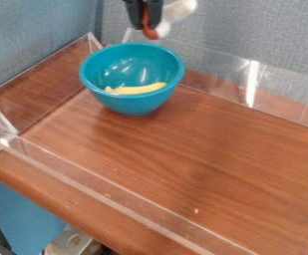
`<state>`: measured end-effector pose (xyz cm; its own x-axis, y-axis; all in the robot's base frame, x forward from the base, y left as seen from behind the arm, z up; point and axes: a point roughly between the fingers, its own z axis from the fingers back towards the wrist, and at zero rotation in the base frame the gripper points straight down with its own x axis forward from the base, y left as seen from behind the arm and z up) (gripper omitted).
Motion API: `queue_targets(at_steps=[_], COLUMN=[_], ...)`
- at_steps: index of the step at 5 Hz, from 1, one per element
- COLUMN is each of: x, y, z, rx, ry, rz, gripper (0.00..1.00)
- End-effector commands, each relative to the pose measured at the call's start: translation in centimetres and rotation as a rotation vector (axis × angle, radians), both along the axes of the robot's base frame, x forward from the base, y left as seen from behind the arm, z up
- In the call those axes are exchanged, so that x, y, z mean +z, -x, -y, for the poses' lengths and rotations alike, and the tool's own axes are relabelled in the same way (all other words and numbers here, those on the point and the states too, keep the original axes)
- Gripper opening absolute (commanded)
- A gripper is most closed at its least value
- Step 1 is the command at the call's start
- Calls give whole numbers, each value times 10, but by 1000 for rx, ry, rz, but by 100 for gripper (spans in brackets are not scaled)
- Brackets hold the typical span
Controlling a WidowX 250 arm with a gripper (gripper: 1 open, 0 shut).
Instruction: Remove the mushroom from the blue bowl and put it on the table
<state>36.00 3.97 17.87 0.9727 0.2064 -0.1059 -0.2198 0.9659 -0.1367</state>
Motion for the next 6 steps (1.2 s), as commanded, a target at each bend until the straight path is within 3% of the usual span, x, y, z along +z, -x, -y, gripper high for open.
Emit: queue_targets(at_steps=[1,2,3,4,6], x=[17,-1,-13,-11,-21], y=[20,32,36,50,73], z=[39,84,125,139,121], rx=[-152,-291,-335,-314,-313], ry=[-22,-34,-50,-60,-88], rz=[83,70,47,34,13], gripper=[0,0,0,0,0])
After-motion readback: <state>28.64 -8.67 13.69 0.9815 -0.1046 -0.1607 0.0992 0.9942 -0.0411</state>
